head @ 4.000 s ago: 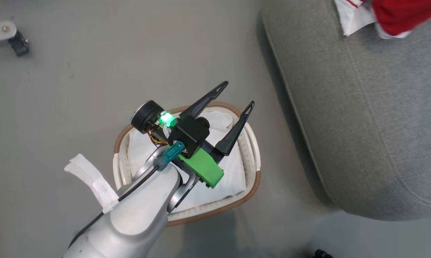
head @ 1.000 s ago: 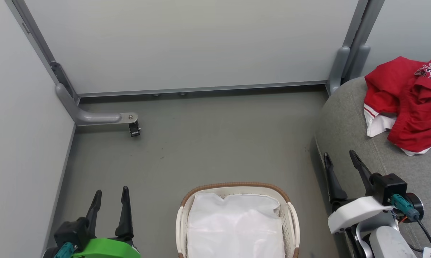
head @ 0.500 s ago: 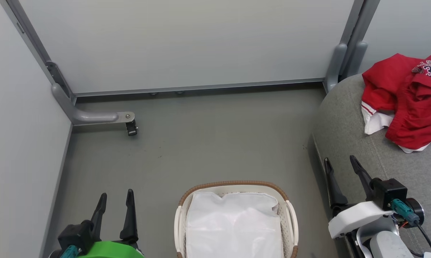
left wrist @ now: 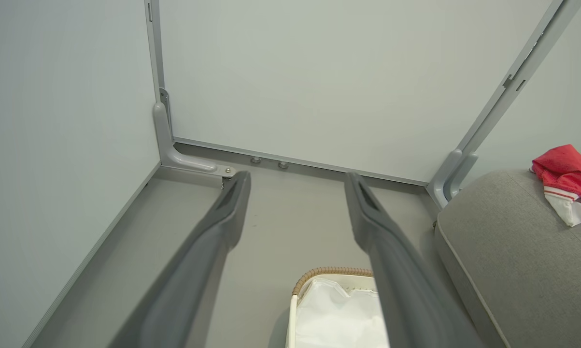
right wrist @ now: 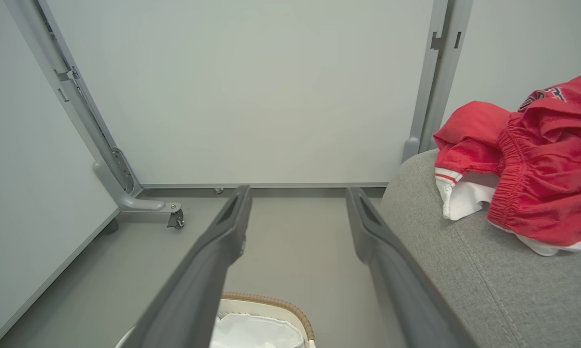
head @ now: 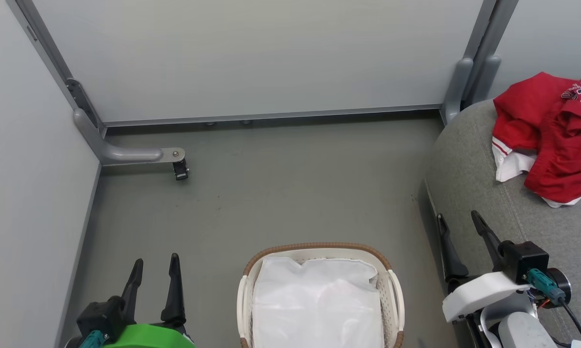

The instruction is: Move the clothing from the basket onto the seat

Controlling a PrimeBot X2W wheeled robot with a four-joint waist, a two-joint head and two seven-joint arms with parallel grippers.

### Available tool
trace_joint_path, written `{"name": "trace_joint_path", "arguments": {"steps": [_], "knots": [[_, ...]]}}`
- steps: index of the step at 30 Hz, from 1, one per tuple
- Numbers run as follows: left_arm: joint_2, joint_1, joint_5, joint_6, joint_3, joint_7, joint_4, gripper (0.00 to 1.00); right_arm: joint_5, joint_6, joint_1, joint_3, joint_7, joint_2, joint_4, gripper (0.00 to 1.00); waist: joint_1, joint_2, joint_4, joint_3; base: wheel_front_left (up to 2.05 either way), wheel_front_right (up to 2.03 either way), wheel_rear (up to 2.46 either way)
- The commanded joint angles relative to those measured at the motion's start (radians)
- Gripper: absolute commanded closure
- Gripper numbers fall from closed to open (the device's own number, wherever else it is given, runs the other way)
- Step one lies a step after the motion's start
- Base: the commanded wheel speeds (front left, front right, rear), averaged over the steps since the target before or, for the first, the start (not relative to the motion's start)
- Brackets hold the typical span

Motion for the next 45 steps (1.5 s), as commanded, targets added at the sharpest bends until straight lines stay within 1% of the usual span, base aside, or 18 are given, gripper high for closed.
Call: {"name": "trace_joint_path", "arguments": {"steps": [1, 7, 8, 12, 28, 45], "knots": [[0.0, 0.0, -0.004, 0.006, 0.006, 0.0, -0.002, 0.0, 0.002, -0.001, 0.004, -0.003, -0.002, -0.004, 0.001, 0.0, 0.0001, 0.0, 0.001, 0.002, 0.0, 0.0, 0.0], [0.0, 0.0, -0.01, 0.006, 0.011, 0.0, -0.004, 0.0, 0.004, -0.001, 0.003, -0.003, -0.002, -0.004, 0.005, 0.0, 0.0001, 0.0, 0.004, 0.006, 0.0, 0.0, 0.0], [0.0, 0.0, -0.01, 0.001, 0.007, 0.0, -0.003, 1.0, 0.001, 0.0, 0.0, -0.001, 0.0, 0.0, 0.003, 1.0, 0.0001, 0.0, 0.004, 0.006, 0.0, 0.0, 0.0], [-0.001, 0.003, -0.028, 0.001, 0.003, 0.005, 0.025, 1.0, 0.02, 0.0, 0.011, -0.005, 0.008, 0.006, 0.031, 1.0, 0.0001, 0.0, 0.004, 0.006, 0.0, 0.0, 0.0], [0.002, -0.028, -0.289, -0.005, 0.044, 0.08, 0.014, 1.0, 0.315, 0.0, 0.012, -0.032, 0.084, 0.004, 0.012, 1.0, 0.0001, 0.0, -0.008, 0.003, 0.0, 0.0, 0.0], [0.004, -0.054, -0.517, -0.01, 0.08, 0.147, 0.003, 1.0, 0.573, 0.0, 0.011, -0.057, 0.151, 0.002, -0.004, 1.0, 0.0001, 0.0, -0.02, 0.001, 0.0, 0.0, 0.0]]}}
